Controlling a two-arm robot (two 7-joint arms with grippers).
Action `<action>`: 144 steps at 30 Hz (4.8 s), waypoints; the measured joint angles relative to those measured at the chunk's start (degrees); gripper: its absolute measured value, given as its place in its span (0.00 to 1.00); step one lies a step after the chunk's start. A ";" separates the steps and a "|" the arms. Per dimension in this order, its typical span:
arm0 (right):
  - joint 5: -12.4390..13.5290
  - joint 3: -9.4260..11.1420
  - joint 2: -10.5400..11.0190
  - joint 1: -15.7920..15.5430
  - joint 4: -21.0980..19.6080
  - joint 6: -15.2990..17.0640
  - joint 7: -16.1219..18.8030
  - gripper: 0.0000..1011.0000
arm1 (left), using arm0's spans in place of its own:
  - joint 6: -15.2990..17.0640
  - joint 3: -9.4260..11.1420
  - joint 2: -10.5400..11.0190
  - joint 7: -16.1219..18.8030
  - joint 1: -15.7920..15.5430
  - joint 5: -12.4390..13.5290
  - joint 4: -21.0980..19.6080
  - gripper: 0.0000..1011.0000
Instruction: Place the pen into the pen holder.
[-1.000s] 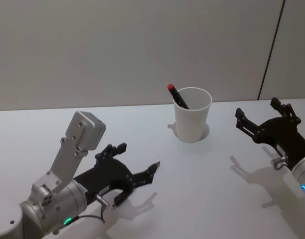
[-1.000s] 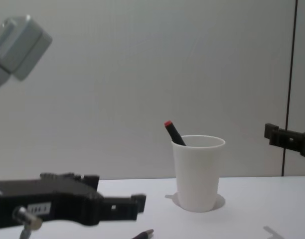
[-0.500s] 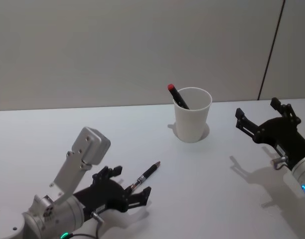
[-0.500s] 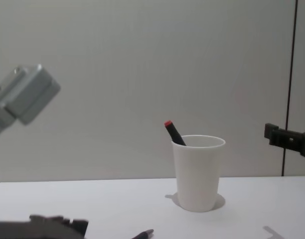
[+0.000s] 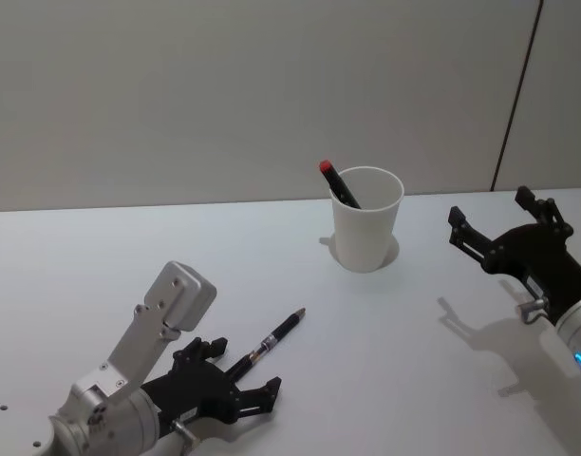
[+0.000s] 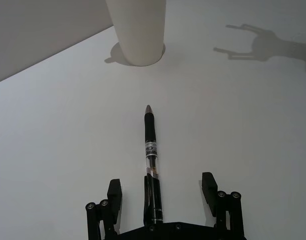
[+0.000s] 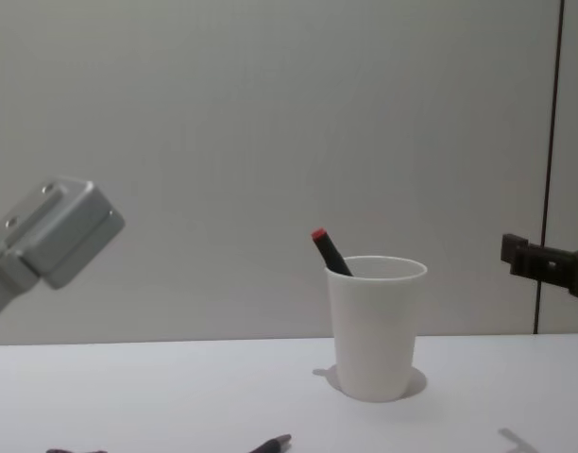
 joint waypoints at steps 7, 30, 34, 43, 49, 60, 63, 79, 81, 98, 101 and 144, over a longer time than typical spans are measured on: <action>0.00 0.00 0.00 0.00 0.00 0.00 0.00 0.99 | 0.13 0.09 -0.28 0.02 0.00 0.42 0.47 0.99; 0.00 0.00 0.00 0.00 0.00 0.00 0.00 0.99 | 0.63 -0.13 -1.10 0.86 -0.16 0.86 1.29 0.99; 0.00 0.00 0.00 0.00 0.00 0.00 0.00 0.99 | 0.69 -0.23 -1.16 0.89 -0.15 0.86 1.37 0.99; 0.00 0.00 0.00 0.00 0.00 0.00 0.00 0.99 | 0.80 -0.38 -1.23 0.89 -0.14 0.71 1.52 0.99; 0.00 0.00 0.00 0.00 0.00 0.00 0.00 0.99 | 0.85 -0.45 -1.26 0.89 -0.13 0.60 1.58 0.98; 0.00 0.00 0.00 0.00 0.00 -0.01 0.00 0.99 | 0.89 -0.52 -1.29 0.90 -0.13 0.53 1.63 0.94; 0.00 0.00 0.00 0.00 0.00 0.00 0.00 0.99 | 0.90 -0.52 -1.30 0.90 -0.13 0.51 1.65 0.93; 0.00 0.00 0.00 0.00 0.00 0.00 0.00 0.99 | 0.75 -0.62 -1.33 0.84 -0.07 0.36 1.74 0.84; 0.00 0.00 0.00 0.00 0.00 0.00 0.00 0.99 | 0.61 -0.63 -1.33 0.83 -0.05 0.30 1.76 0.83; 0.00 0.00 0.00 0.00 0.00 0.00 0.00 0.99 | -0.38 -0.72 -1.40 0.74 0.06 -0.06 1.92 0.71; 0.00 0.00 0.00 0.00 0.00 -0.01 0.00 0.99 | -0.44 -0.73 -1.40 0.72 0.06 -0.09 1.91 0.66; 0.00 0.00 0.00 0.00 0.00 0.00 0.00 0.99 | -4.99 -1.57 -1.63 1.94 0.19 -1.50 1.79 0.16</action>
